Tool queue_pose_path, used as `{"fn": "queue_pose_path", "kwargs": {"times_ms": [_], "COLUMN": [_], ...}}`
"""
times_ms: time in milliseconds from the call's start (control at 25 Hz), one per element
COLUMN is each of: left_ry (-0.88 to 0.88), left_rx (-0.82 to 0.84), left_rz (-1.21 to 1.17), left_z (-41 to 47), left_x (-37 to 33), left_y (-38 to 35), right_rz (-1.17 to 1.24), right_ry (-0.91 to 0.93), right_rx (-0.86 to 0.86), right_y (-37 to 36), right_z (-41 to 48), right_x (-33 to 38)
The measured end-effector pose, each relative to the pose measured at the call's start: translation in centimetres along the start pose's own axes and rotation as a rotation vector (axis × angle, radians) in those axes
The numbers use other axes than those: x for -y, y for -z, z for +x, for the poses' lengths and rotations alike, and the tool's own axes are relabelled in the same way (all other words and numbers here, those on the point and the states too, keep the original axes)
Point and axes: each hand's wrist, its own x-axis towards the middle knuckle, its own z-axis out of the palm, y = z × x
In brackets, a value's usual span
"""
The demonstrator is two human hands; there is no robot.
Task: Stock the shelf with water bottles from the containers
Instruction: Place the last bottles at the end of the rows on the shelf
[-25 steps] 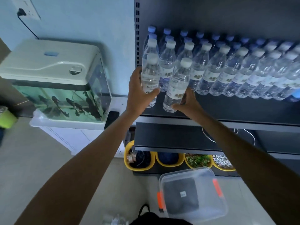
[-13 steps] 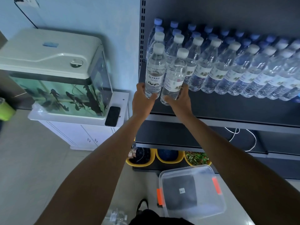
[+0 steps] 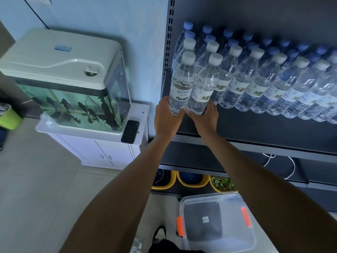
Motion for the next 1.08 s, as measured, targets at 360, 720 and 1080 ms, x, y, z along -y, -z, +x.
{"fn": "queue_pose_path", "kwargs": {"times_ms": [360, 720, 1080], "left_ry": [0.047, 0.186, 0.415], "left_rx": [0.040, 0.026, -0.348], "left_rz": [-0.010, -0.272, -0.391], "left_z": [-0.5, -5.4, -23.1], "left_x": [-0.6, -1.8, -0.9], "left_y": [0.4, 0.3, -0.1], "right_rz": [-0.013, 0.215, 0.305], "right_ry": [-0.040, 0.030, 0.339], "right_rx": [0.026, 0.100, 0.551], "right_y": [-0.1, 2.8, 5.6], "right_z": [0.4, -3.9, -15.3], "right_x": [0.4, -1.5, -6.6]}}
